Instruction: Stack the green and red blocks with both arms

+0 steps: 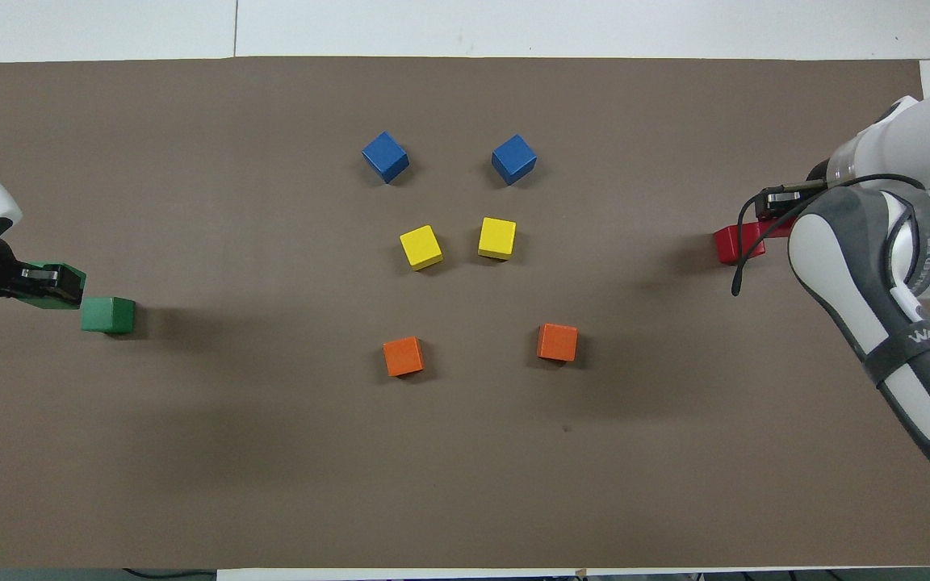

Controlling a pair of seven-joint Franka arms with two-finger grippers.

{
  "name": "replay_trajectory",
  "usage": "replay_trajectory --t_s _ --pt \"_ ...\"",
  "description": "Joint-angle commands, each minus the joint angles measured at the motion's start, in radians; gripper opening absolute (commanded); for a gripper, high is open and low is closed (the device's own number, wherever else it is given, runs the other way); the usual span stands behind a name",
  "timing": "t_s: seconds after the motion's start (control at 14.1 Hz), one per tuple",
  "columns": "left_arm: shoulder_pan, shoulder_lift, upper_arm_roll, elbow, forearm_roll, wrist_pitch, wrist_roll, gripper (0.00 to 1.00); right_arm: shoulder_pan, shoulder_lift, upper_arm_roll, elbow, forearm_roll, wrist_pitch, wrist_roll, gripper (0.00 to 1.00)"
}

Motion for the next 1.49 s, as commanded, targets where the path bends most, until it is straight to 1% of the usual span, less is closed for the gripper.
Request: replay_trajectory --t_s 0.0,0.36,0.5,0.64,0.78,0.92,1.42 --pt "0.037 -0.057 -0.014 -0.098 0.017 0.096 0.041 0.00 0.011 -0.044 0.012 -0.059 0.014 0.017 -0.045 0.00" --pt "0.038 -0.040 -0.017 -0.145 0.006 0.172 0.069 0.00 0.010 -0.059 0.010 -0.098 0.014 0.028 -0.105 0.00" --pt "0.038 -0.030 -0.017 -0.153 -0.011 0.180 0.071 0.00 0.001 -0.064 0.010 -0.113 0.014 0.038 -0.136 0.00" --pt "0.038 -0.028 -0.017 -0.153 -0.031 0.180 0.083 0.00 -0.009 -0.067 0.010 -0.122 0.014 0.046 -0.137 0.00" --pt "0.043 -0.014 -0.015 -0.153 -0.077 0.185 0.113 0.00 -0.010 -0.067 0.010 -0.124 0.014 0.049 -0.136 0.00" --pt "0.046 -0.013 -0.015 -0.164 -0.080 0.199 0.115 0.00 -0.025 -0.067 0.010 -0.147 0.014 0.080 -0.136 0.00" --pt "0.048 -0.011 -0.015 -0.202 -0.080 0.254 0.144 0.00 -0.013 -0.056 0.012 -0.156 0.016 0.114 -0.113 0.00"
